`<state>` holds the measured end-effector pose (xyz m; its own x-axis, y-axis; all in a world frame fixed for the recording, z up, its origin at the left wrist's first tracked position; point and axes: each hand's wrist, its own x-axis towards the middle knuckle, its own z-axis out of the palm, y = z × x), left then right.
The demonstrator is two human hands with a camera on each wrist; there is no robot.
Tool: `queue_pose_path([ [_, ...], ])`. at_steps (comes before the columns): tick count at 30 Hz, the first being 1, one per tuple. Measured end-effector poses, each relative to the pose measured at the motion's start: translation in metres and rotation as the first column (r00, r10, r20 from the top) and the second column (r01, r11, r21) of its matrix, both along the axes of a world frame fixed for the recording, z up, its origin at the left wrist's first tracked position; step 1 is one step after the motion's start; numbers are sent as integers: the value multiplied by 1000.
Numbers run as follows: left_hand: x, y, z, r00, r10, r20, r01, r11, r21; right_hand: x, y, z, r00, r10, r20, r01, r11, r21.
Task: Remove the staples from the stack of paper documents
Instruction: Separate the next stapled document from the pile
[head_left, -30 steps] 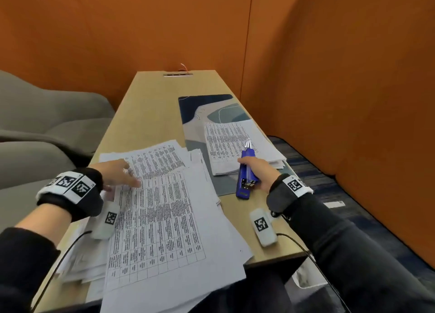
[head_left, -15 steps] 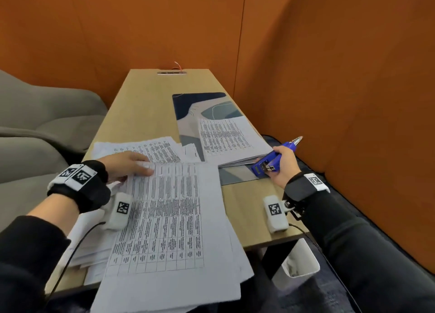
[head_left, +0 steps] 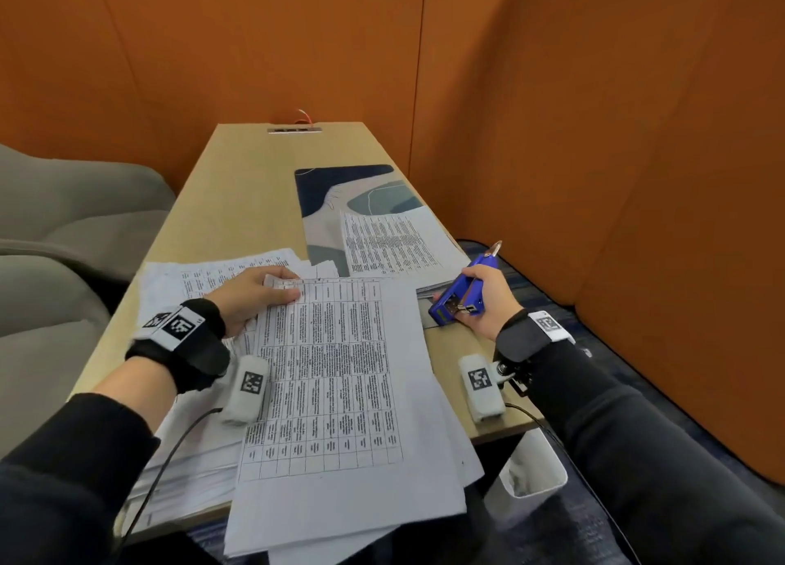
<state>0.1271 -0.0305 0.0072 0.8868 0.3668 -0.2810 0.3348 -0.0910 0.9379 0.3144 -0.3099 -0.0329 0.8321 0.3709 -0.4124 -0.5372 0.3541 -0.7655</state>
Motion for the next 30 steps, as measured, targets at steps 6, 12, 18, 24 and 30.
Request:
queue_pose_path([
  [6,28,-22,-8,995,23,99,-15,997,-76,16,-26,5,957,-288,26,289,957,-41],
  [12,61,-59,-15,998,-38,46,44,989,-138,-1,-43,62,933,59,355,11,981,-194],
  [18,85,-74,-31,999,-18,-34,10,979,-206,-27,-32,67,370,907,203,-214,296,-931],
  [24,89,-86,-28,992,-109,-72,95,980,-176,-36,-26,42,204,978,29,-62,42,-997],
  [30,92,-87,-35,991,-110,-78,99,986,-136,-29,-22,35,165,985,54,-41,61,-997],
])
